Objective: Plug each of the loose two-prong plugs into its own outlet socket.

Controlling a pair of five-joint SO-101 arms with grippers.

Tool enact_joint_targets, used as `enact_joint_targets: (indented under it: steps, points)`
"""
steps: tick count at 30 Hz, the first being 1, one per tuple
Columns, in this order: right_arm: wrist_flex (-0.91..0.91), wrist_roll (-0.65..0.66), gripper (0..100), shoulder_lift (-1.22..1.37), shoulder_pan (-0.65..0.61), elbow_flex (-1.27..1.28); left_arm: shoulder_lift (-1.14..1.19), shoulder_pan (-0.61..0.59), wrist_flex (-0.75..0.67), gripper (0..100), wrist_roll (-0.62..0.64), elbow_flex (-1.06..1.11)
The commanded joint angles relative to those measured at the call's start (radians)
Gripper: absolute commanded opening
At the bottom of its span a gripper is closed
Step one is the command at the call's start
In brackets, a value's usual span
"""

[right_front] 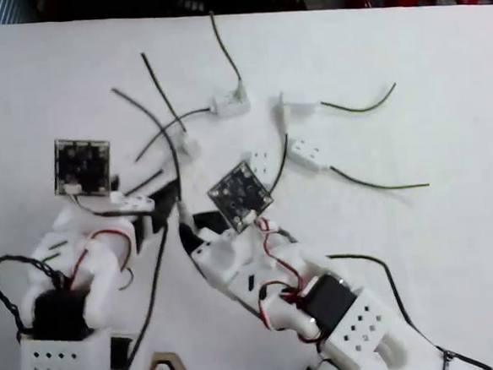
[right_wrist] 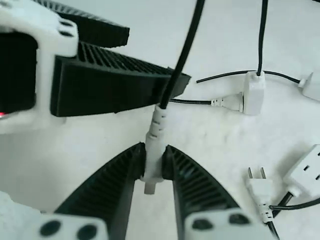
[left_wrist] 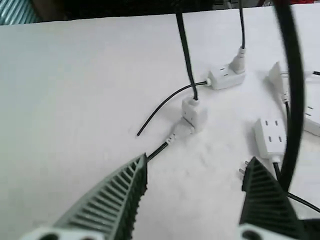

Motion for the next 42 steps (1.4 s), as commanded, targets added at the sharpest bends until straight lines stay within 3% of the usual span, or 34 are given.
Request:
enact_joint_targets:
  steps: [1,8,12,17,27,35,42]
  points:
    - [-0.025,-0.009,1.7,-0.022,-0.010,-0.008,-0.114,0.091,0.041,31,0.000,-0.051]
    - [-0.019,-0.009,1.7,-0.025,-0.007,-0.008,-0.320,0.186,0.137,31,-0.075,-0.006]
    - [-0.018,-0.009,1.7,-0.031,0.016,-0.011,-0.295,0.114,0.068,31,-0.075,0.077]
    - [-0.025,-0.009,1.7,-0.033,0.183,-0.038,-0.183,0.024,-0.035,31,-0.075,0.117]
    - [-0.219,-0.258,1.7,-0.021,0.685,-0.074,0.374,0.110,-0.127,31,-0.110,-0.066]
    - [-0.262,-0.350,1.7,-0.021,0.823,-0.072,0.866,0.239,-0.133,31,-0.048,-0.404]
    - [-0.262,-0.356,1.7,-0.022,0.831,-0.063,1.250,0.340,-0.135,31,0.035,-0.703]
